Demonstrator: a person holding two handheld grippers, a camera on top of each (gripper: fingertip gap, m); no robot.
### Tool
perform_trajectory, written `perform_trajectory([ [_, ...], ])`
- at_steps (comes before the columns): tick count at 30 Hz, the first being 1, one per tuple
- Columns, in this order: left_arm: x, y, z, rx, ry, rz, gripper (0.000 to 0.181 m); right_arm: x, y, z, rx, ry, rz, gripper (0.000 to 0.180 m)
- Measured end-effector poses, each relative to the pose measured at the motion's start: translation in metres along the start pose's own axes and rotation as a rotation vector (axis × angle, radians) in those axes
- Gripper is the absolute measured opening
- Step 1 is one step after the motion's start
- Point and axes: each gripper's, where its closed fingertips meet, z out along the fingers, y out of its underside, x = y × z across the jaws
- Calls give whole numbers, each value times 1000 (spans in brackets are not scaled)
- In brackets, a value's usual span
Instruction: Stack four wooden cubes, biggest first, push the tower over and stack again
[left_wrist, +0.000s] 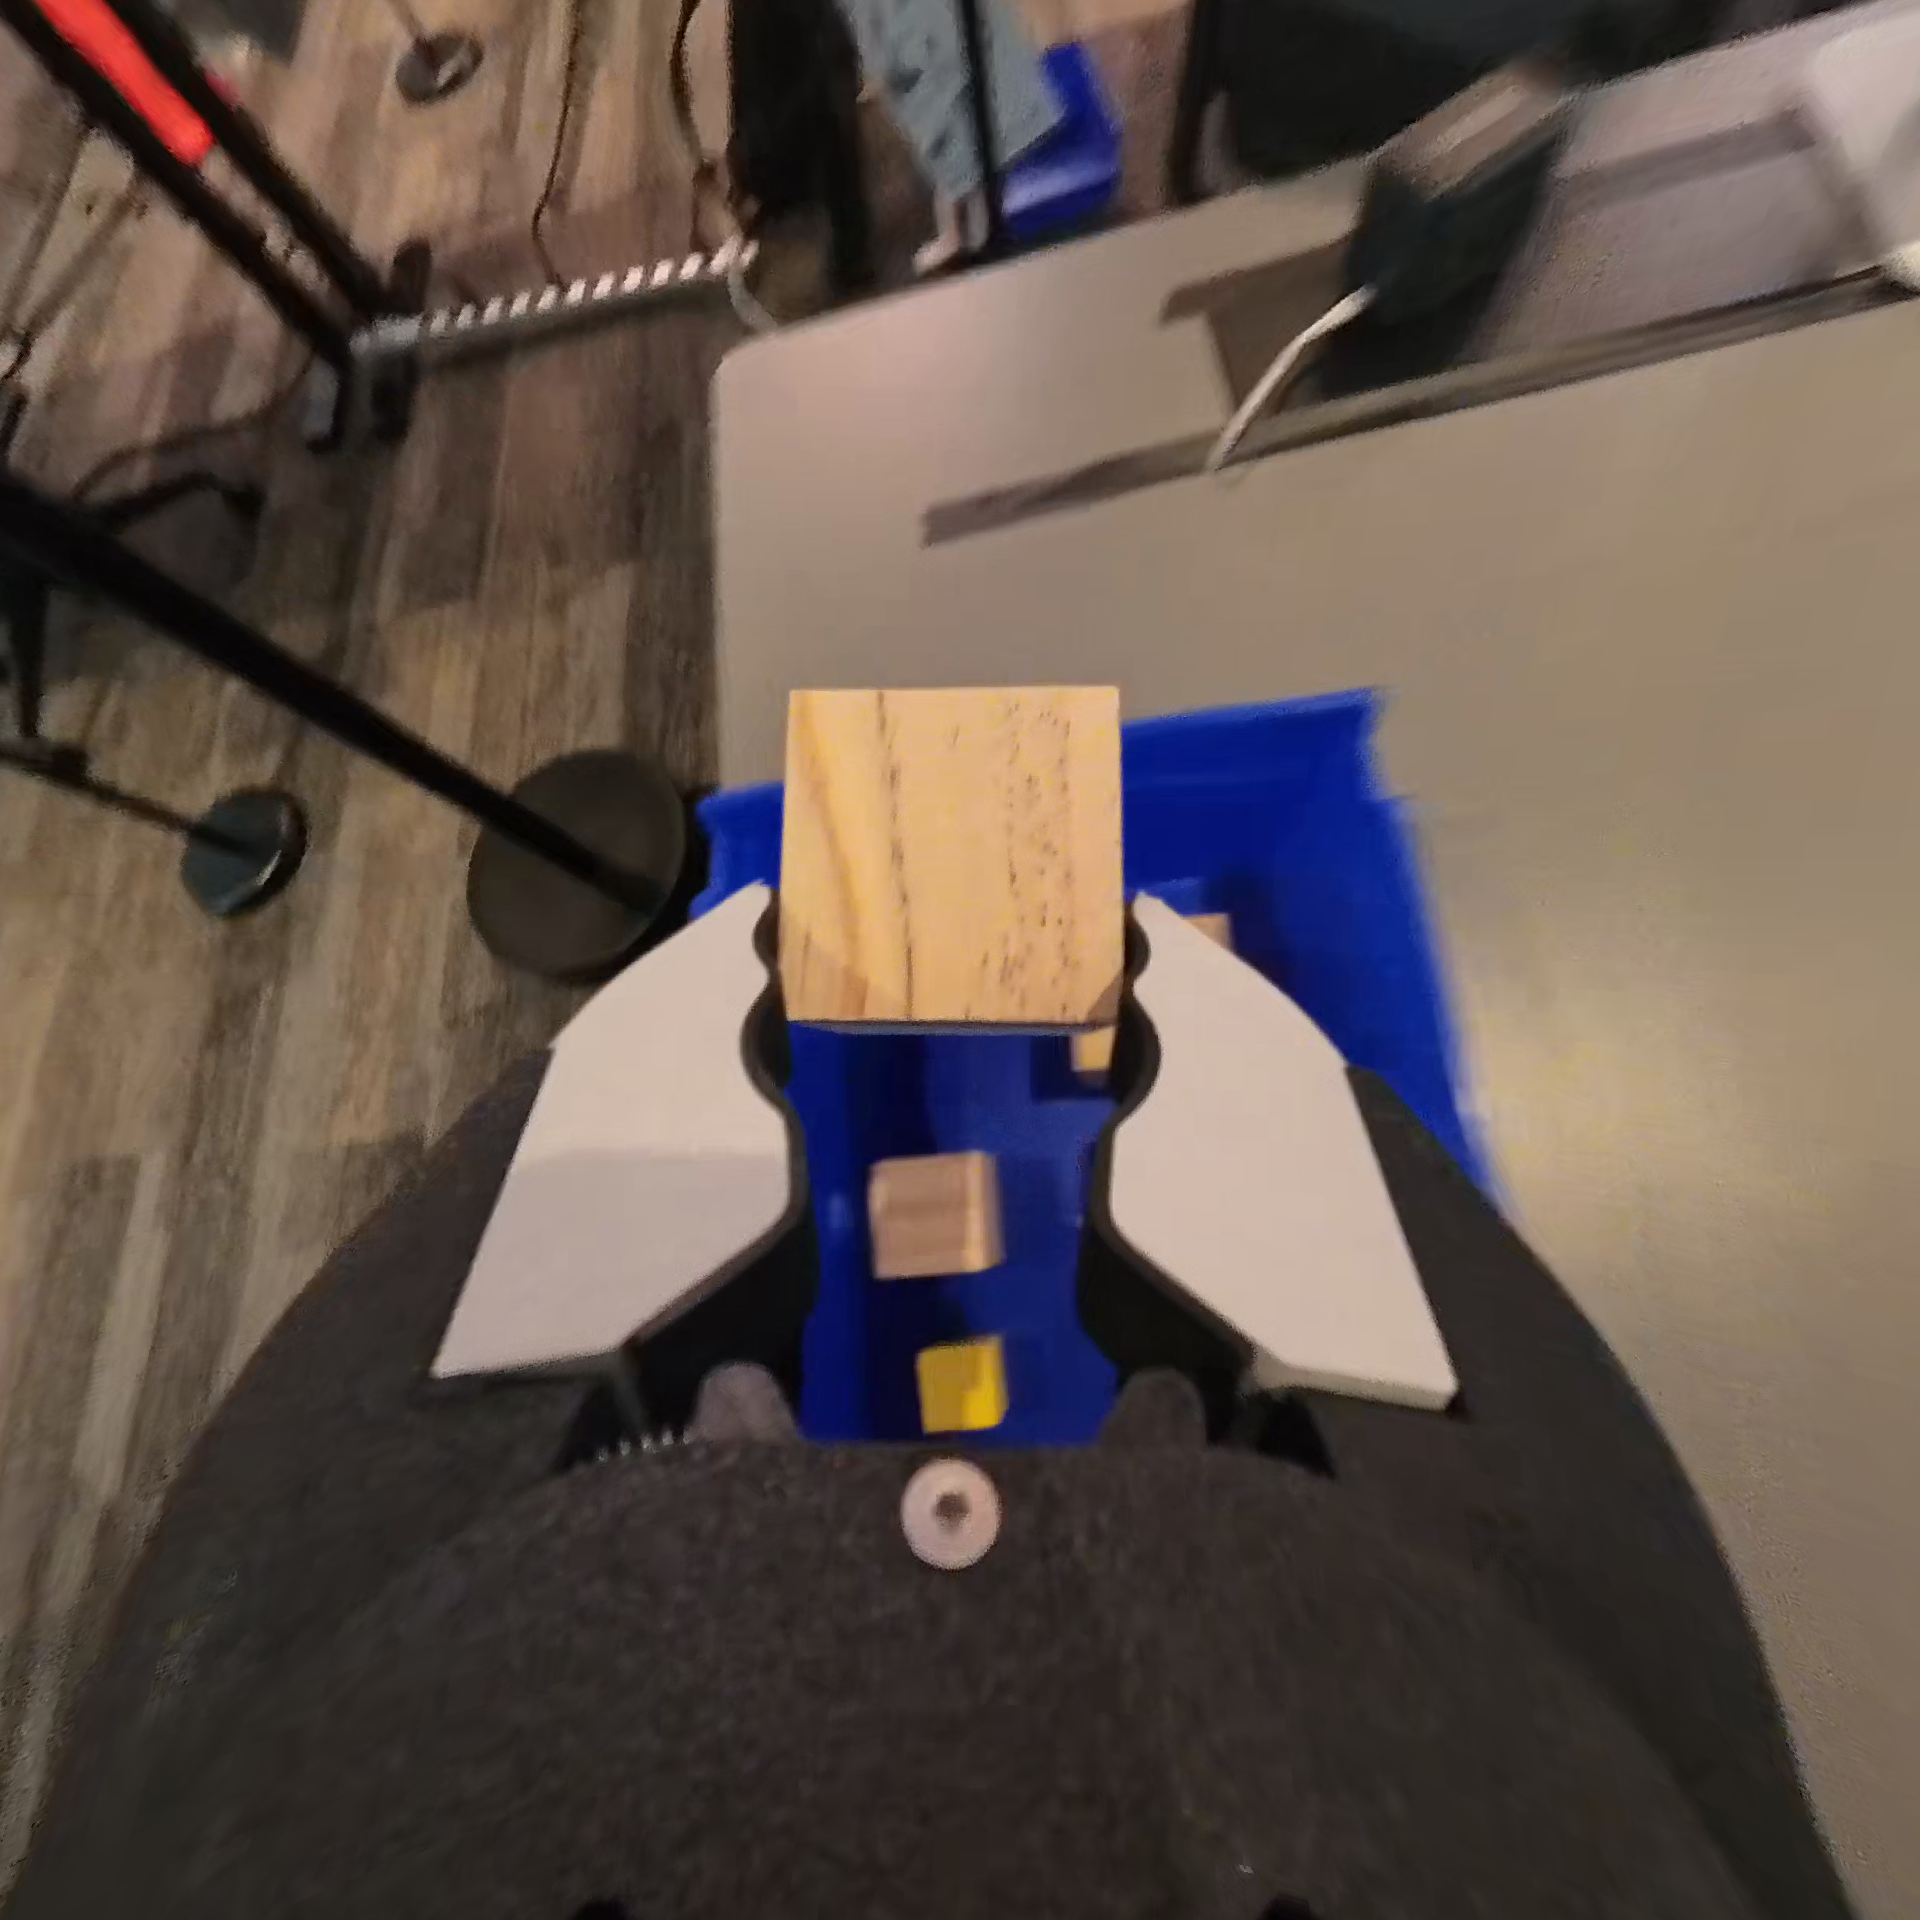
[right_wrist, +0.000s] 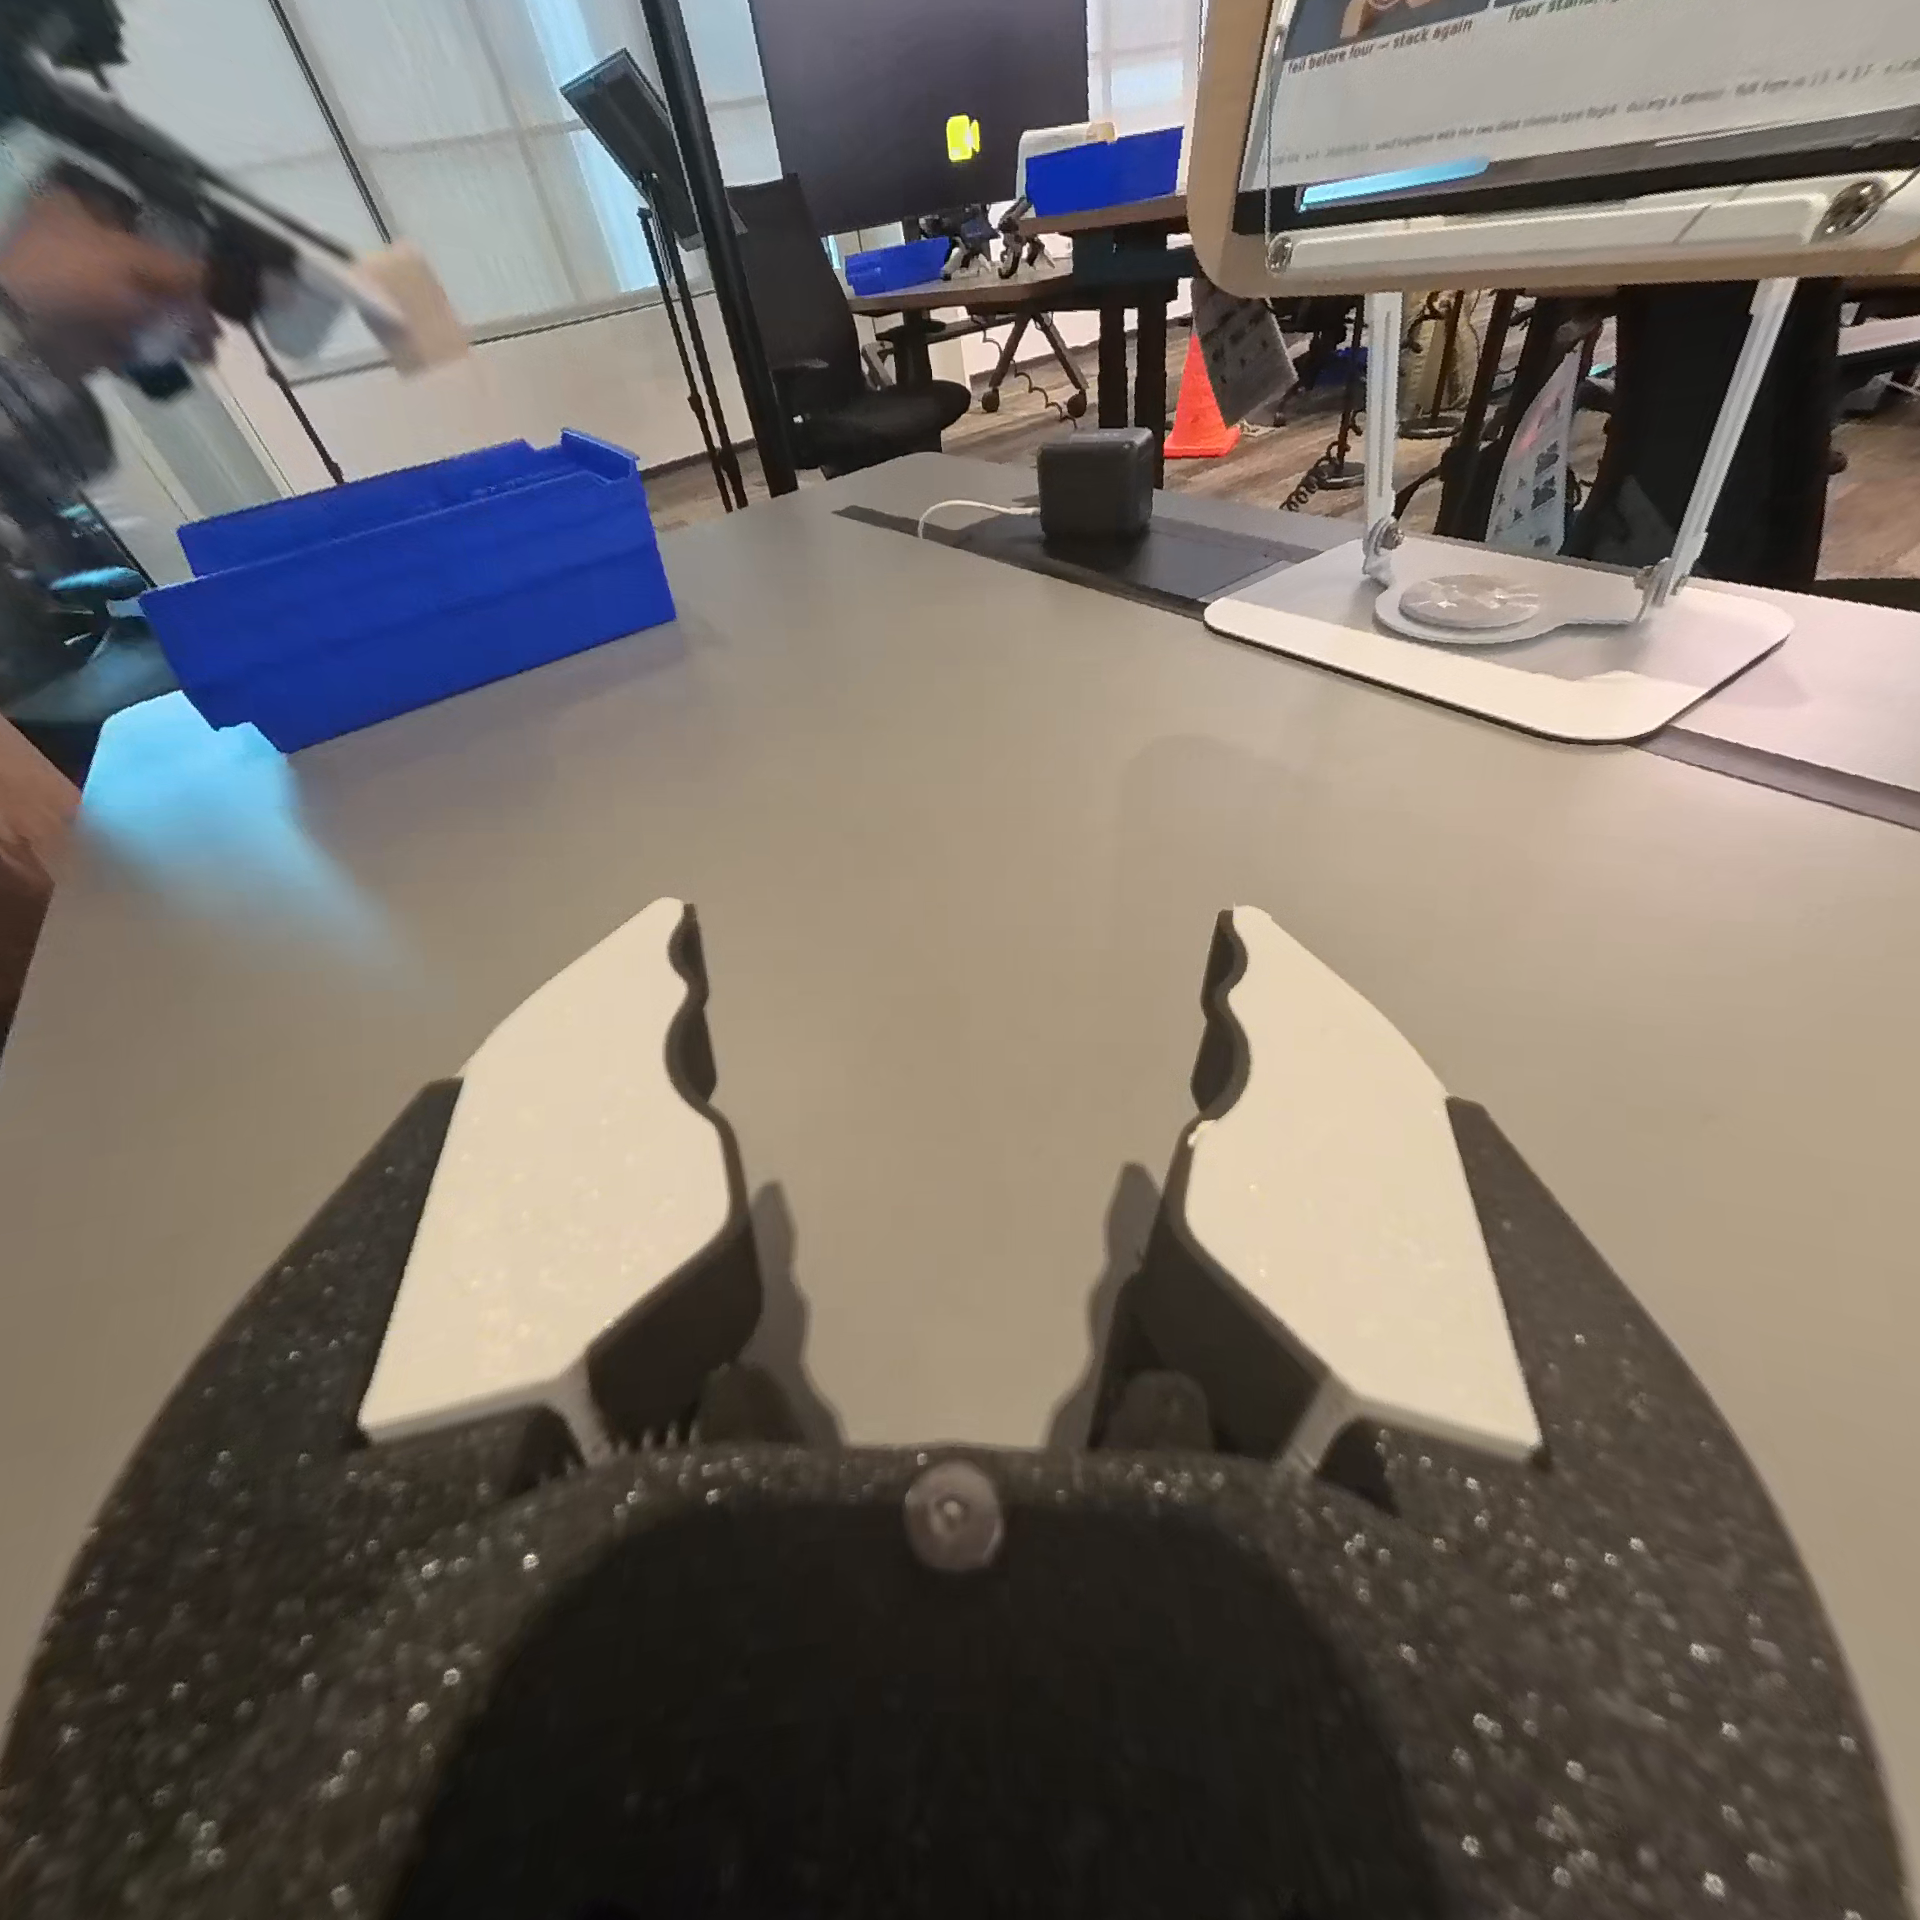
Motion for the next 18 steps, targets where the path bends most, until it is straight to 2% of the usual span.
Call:
perform_trajectory([
  [4,90,-53,-24,111,167,153,60,-1,1,1,-5,-3,-1,91],
  [7,172,-71,-21,141,268,319,60,-1,2,1,-9,-6,-3,90],
  [13,323,-61,19,134,512,534,59,0,2,0,-7,-5,1,90],
  [18,422,-27,40,130,852,715,59,-1,2,0,-11,-7,-2,90],
])
